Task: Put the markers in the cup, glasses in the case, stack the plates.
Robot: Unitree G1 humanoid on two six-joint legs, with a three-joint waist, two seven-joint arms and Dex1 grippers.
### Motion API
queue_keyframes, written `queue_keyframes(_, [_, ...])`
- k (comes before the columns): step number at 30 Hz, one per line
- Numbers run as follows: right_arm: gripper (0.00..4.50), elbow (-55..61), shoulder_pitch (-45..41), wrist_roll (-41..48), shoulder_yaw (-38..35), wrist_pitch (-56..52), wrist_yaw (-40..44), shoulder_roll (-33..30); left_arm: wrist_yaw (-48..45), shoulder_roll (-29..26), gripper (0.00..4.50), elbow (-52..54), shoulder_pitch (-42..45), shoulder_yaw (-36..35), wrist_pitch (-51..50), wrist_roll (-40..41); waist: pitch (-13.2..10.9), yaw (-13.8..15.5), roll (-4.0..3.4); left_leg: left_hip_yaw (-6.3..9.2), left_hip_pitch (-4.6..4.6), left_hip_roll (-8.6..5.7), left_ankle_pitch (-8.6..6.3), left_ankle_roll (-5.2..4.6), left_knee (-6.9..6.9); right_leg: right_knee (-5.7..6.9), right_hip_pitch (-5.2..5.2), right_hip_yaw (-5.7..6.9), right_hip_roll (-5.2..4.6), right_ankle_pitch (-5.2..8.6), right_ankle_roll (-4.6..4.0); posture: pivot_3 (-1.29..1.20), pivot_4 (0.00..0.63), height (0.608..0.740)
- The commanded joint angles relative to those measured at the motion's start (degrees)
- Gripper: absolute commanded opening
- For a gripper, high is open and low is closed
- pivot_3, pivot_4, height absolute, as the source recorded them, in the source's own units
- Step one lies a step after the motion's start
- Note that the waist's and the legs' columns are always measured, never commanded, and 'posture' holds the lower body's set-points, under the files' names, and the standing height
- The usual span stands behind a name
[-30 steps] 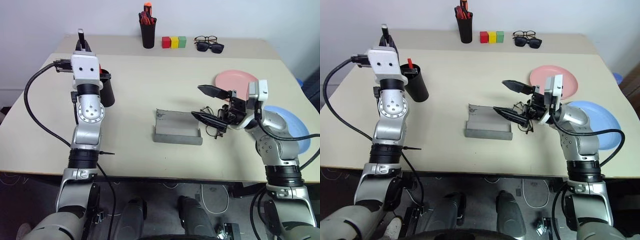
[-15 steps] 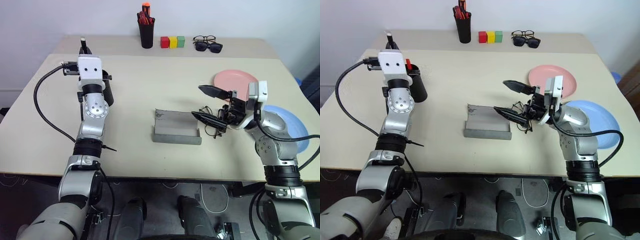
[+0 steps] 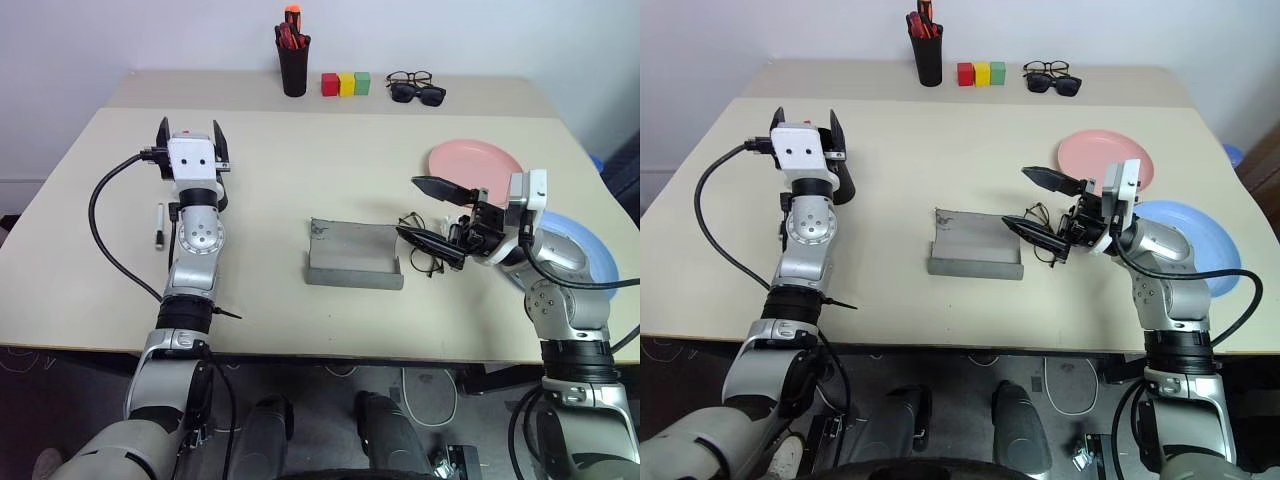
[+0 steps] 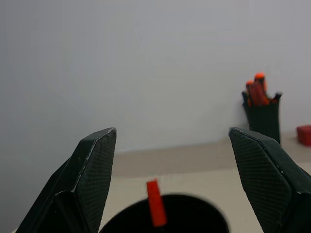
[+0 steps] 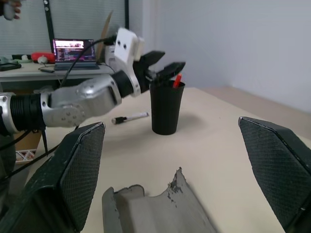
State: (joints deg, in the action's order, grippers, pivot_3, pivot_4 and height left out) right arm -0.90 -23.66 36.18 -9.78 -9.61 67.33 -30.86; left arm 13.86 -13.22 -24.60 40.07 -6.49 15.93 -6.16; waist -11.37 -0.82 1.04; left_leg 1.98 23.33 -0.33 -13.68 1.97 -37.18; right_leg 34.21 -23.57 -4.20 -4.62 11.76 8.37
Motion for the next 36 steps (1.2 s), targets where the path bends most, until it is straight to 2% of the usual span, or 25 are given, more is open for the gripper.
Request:
queue_keyframes(1, [4.5,2.83,0.63,0.71,-1.6,0.35,-0.5,-0.96,-3.09,-0.52,3.75,8.62,-0.79,-3.0,-3.35,5.12,0.0,-0.16,0.0,0.0,0.0,0.0,0.0,0.0,0.0,0.0,0.0,0.0,0.0,0.0,0.0,0.0,0.15,0.74])
queue_keyframes(6, [4.5,2.83,0.76,0.64,-1.5,0.42,-1.03,-0.94,-6.14,-3.05,3.75,22.51,-3.24,-9.39,-23.57,15.13,0.0,-0.4,0.0,0.0,-0.02,0.01,0.0,0.0,-0.01,0.04,-0.01,0.0,0.01,0.0,0.0,0.0,0.15,0.74])
queue_keyframes(8, [4.5,2.26,0.34,0.35,-1.23,0.69,-1.26,-0.64,-5.76,-5.71,3.75,25.51,-4.54,-12.59,-33.63,17.05,0.0,-0.42,0.0,0.0,-0.03,0.01,0.0,0.0,0.0,0.05,0.0,-0.01,0.01,0.0,0.0,0.0,0.15,0.74])
queue_keyframes(12, [4.5,1.06,-0.34,-0.1,-0.44,1.29,-1.36,0.2,-6.9,-12.18,3.75,25.55,-4.74,-17.63,-55.01,21.46,0.0,-0.49,0.0,0.01,-0.05,0.02,0.0,0.0,-0.01,0.07,0.0,0.0,0.02,0.01,0.0,0.0,0.15,0.74])
queue_keyframes(15, [4.5,0.55,-0.74,-0.27,0.0,1.47,-1.27,0.84,-10.17,-18.44,3.75,20.32,-3.23,-18.17,-65.71,22.27,-0.01,-0.52,0.01,0.02,-0.04,0.02,0.0,0.0,-0.01,0.08,-0.01,0.0,0.04,0.02,0.0,0.0,0.15,0.74])
queue_keyframes(22, [4.5,0.25,-1.09,-0.77,0.17,1.75,-1.37,1.53,-13.15,-24.64,3.75,10.32,-0.13,-14.04,-78.17,20.0,-0.01,-0.26,0.01,0.04,-0.03,0.01,0.0,0.0,0.02,0.04,0.0,0.04,0.03,0.02,0.0,0.0,0.15,0.74])
queue_keyframes(29, [4.5,2.51,0.91,-0.48,-0.32,1.26,-2.39,1.17,-18.89,-25.14,3.75,11.6,-0.27,-9.04,-84.65,20.34,-0.01,-0.35,0.01,0.05,-0.03,0.02,0.0,0.01,0.06,0.04,-0.03,0.04,0.03,0.02,-0.01,0.0,0.15,0.74])
queue_keyframes(36, [4.5,3.1,1.53,-0.25,-0.6,1.07,-3.0,0.92,-20.88,-25.11,3.75,12.73,-0.53,-9.56,-87.83,19.96,-0.01,-0.56,0.01,0.04,-0.03,0.04,0.0,0.01,0.08,0.06,-0.06,0.04,0.03,0.02,-0.02,0.0,0.15,0.74])
